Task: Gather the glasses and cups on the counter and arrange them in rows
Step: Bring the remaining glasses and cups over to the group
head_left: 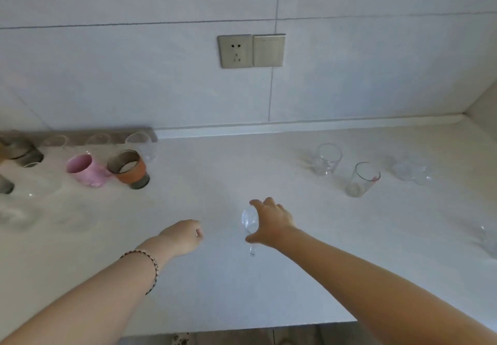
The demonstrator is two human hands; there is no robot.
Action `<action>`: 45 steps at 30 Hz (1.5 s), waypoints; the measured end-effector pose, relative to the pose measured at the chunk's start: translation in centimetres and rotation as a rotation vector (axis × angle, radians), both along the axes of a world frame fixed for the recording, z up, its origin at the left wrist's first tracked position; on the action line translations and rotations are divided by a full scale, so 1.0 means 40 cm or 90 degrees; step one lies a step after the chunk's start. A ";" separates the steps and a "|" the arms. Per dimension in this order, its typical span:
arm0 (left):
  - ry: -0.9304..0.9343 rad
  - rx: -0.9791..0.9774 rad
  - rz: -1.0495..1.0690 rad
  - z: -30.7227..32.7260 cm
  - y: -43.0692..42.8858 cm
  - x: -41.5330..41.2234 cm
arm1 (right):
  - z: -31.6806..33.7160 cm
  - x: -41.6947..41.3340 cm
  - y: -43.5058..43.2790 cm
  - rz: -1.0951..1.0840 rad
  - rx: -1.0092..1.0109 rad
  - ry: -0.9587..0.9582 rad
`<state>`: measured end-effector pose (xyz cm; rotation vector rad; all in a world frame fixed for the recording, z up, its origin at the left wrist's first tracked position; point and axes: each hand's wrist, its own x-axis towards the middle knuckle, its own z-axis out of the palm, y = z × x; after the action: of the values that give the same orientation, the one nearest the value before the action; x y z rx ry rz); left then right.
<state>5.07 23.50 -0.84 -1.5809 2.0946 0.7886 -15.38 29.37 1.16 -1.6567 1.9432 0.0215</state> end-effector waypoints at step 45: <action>0.034 0.077 -0.180 -0.063 -0.244 0.385 | -0.117 0.350 -0.217 -0.154 0.199 0.084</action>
<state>20.48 13.76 -3.34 -1.1796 2.1990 0.8440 -1.37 20.67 -3.53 -1.2393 2.1018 0.3311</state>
